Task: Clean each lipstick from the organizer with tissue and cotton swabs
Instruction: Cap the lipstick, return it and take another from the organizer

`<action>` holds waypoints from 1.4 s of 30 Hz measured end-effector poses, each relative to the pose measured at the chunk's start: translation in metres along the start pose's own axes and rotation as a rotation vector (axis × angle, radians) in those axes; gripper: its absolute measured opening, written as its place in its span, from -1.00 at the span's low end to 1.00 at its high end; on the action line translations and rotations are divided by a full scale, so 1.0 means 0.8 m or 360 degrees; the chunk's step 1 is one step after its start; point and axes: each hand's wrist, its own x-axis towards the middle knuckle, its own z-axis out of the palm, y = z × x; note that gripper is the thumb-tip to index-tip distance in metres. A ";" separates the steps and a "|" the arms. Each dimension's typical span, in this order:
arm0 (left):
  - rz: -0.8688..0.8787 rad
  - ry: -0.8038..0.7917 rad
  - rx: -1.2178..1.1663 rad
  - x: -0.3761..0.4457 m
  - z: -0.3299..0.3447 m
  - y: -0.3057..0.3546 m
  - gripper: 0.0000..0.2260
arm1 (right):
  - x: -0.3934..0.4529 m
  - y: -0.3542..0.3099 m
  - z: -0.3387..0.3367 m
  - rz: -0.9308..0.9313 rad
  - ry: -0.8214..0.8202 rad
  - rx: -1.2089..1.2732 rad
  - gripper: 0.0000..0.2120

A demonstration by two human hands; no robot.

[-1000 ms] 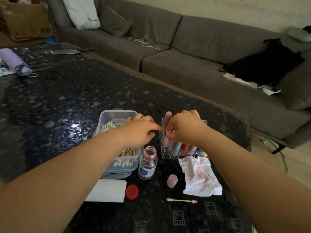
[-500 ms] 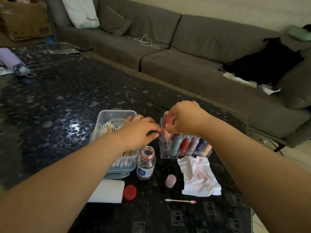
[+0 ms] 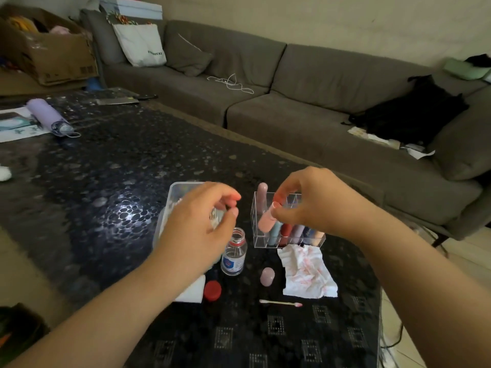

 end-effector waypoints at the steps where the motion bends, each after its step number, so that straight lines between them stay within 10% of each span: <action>1: -0.0054 -0.0071 -0.0033 -0.017 -0.001 0.011 -0.84 | -0.011 -0.004 0.000 0.0016 -0.0024 0.0015 -0.86; 6: -0.0470 -0.0627 -0.0170 -0.072 0.020 0.026 -0.62 | -0.064 -0.017 0.019 0.0083 -0.0131 0.0167 -0.93; 13: -0.0650 -0.0604 -0.0469 -0.099 0.051 0.011 -0.82 | -0.112 -0.014 0.053 0.0117 -0.0068 0.0330 -0.95; 19: -0.0722 -0.0555 -0.0729 -0.100 0.061 0.011 -0.87 | -0.140 0.011 0.082 0.0296 0.0266 0.0837 -0.28; 42: -0.0798 -0.0597 -0.1119 -0.094 0.082 0.023 -0.80 | -0.127 0.018 0.101 0.0361 0.0418 0.1294 -0.86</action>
